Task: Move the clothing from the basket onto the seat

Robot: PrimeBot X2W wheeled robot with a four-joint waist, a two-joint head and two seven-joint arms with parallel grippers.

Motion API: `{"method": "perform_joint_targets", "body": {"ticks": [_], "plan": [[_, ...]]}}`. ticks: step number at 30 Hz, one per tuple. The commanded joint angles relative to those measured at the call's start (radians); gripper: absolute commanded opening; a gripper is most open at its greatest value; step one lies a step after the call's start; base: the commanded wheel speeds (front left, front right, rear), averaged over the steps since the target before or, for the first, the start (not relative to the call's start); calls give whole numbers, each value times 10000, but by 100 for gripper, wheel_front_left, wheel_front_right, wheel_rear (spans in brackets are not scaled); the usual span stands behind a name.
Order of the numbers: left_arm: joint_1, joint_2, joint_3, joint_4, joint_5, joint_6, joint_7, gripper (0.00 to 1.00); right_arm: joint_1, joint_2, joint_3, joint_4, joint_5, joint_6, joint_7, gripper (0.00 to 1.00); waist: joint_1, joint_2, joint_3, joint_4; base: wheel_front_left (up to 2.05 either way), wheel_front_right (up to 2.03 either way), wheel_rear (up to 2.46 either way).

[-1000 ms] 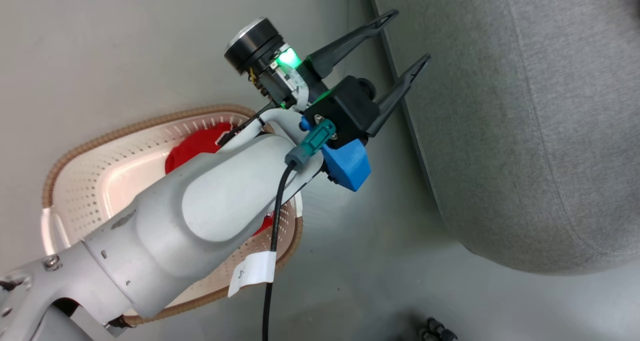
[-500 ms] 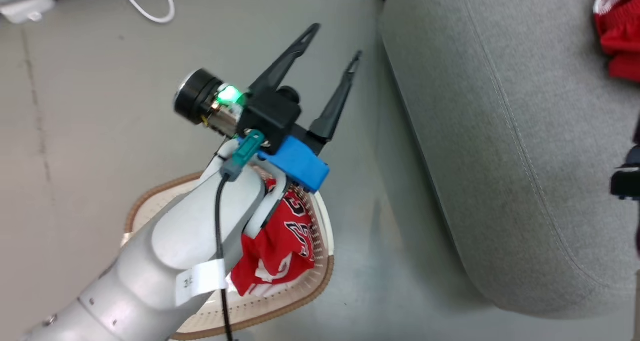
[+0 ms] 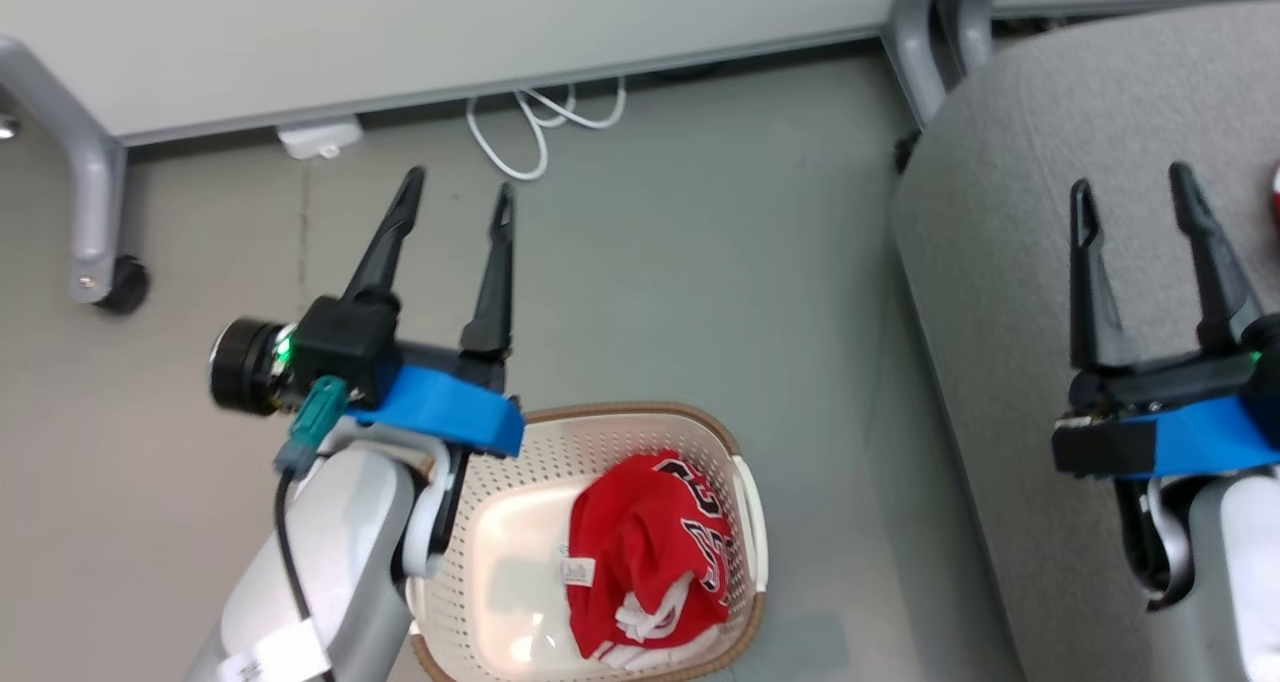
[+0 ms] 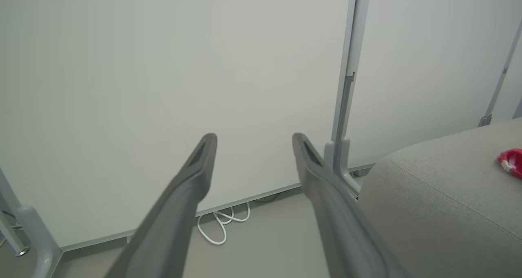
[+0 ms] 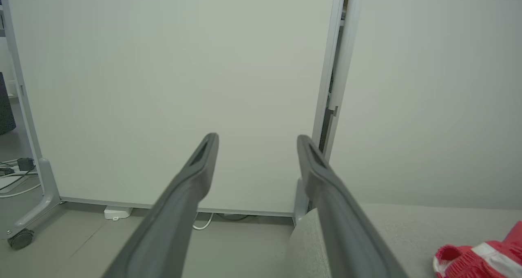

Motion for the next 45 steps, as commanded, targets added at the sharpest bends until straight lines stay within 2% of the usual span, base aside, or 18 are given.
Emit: {"method": "perform_joint_targets", "body": {"ticks": [1, 8, 18, 29, 45], "plan": [[331, -85, 281, -92, 130, -60, -46, 100, 340, 68, 72, 57, 71, 1, -34, 100, 2, 0, -558, 542, 0, 0, 0], [2080, -399, 1722, -242, 861, -516, -46, 100, 1364, 497, 295, 190, 170, 1, -34, 100, 2, 0, -1307, 1011, 0, 0, 0], [3628, -926, 2959, -391, 1722, -1312, -48, 100, 2493, 808, 356, 517, 335, 1, -34, 100, 2, 0, -1858, 1147, 0, 0, 0], [4029, -1317, 3493, -377, 2257, -1801, -47, 100, 3451, 938, 76, 636, 479, 1, -34, 100, 2, 0, -1975, 1113, 0, 0, 0], [3843, -1515, 3757, -278, 2643, -2122, -47, 100, 3280, 935, 174, 626, 767, 1, -34, 100, 2, 0, -1750, 883, 0, 0, 0]]}}
